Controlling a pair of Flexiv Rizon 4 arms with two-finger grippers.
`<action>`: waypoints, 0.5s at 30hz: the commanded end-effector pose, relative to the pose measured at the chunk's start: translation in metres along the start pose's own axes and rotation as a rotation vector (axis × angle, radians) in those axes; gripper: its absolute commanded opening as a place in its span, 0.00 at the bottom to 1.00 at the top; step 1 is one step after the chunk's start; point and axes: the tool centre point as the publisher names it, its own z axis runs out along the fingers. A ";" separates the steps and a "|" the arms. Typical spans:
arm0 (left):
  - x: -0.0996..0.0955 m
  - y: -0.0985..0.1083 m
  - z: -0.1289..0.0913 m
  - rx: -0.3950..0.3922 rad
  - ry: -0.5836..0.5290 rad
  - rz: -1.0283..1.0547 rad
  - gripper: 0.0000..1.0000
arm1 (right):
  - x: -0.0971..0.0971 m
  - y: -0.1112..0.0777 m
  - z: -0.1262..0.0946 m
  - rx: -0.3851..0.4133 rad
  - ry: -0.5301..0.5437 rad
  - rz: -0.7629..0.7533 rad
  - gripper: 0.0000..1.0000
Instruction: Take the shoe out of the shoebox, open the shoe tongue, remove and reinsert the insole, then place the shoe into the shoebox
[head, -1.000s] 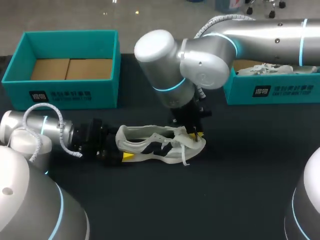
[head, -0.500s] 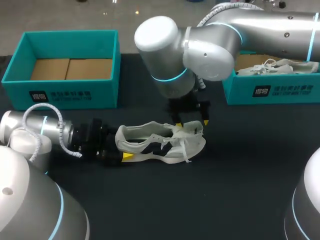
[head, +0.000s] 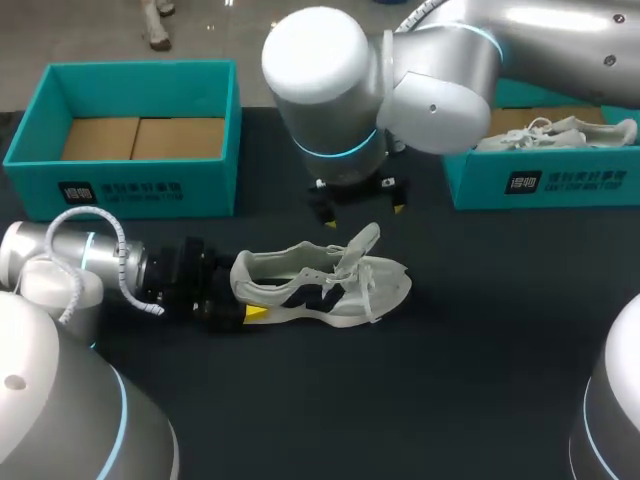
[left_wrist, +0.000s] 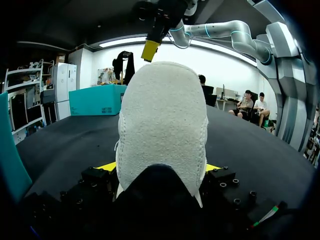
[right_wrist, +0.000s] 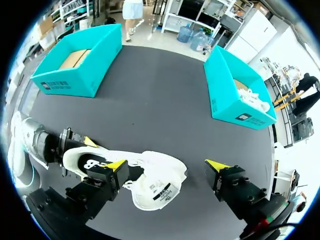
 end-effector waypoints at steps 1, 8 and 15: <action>0.000 0.003 0.001 -0.001 -0.002 0.001 0.00 | 0.004 0.001 -0.019 -0.079 0.102 -0.127 1.00; 0.000 0.003 0.001 -0.001 -0.002 0.001 0.00 | 0.047 -0.005 -0.047 -0.279 0.346 -0.786 1.00; 0.000 0.003 0.001 -0.001 -0.002 0.001 0.00 | 0.058 -0.013 -0.046 -0.235 0.309 -0.924 1.00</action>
